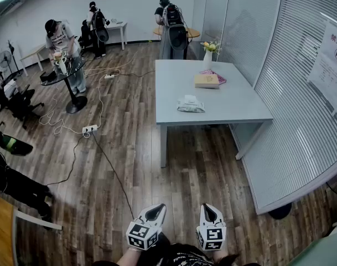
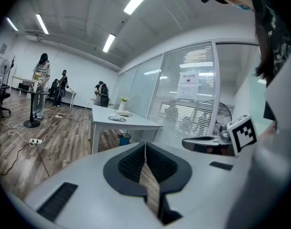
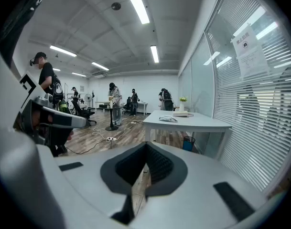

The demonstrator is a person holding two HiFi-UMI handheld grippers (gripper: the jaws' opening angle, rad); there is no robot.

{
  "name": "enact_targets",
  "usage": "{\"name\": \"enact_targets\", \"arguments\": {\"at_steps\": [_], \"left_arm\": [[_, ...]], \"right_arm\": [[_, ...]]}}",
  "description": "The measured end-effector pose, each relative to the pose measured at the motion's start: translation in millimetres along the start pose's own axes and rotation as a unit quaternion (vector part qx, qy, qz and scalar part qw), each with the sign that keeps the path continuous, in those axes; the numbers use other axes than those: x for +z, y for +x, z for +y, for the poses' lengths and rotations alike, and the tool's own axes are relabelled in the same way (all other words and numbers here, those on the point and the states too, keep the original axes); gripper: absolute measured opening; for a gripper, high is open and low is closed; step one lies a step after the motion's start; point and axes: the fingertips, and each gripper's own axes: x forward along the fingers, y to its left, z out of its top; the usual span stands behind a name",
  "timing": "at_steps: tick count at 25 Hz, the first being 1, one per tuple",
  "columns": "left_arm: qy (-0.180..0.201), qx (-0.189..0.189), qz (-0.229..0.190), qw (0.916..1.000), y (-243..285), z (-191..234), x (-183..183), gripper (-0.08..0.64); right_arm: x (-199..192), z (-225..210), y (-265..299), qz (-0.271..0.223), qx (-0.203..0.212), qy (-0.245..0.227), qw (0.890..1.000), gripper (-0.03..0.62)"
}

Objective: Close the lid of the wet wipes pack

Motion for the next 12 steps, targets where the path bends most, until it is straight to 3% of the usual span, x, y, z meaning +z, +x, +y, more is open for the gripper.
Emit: {"name": "enact_targets", "arguments": {"at_steps": [6,12], "left_arm": [[0.000,-0.008,-0.001,1.0000,22,27,17,0.012],[0.014,-0.024,-0.011,0.9996,45,54,39,0.012]], "right_arm": [[14,7,25,-0.005,0.005,0.011,1.000,-0.002],[30,-2,52,-0.013,-0.023,0.019,0.999,-0.002]]}}
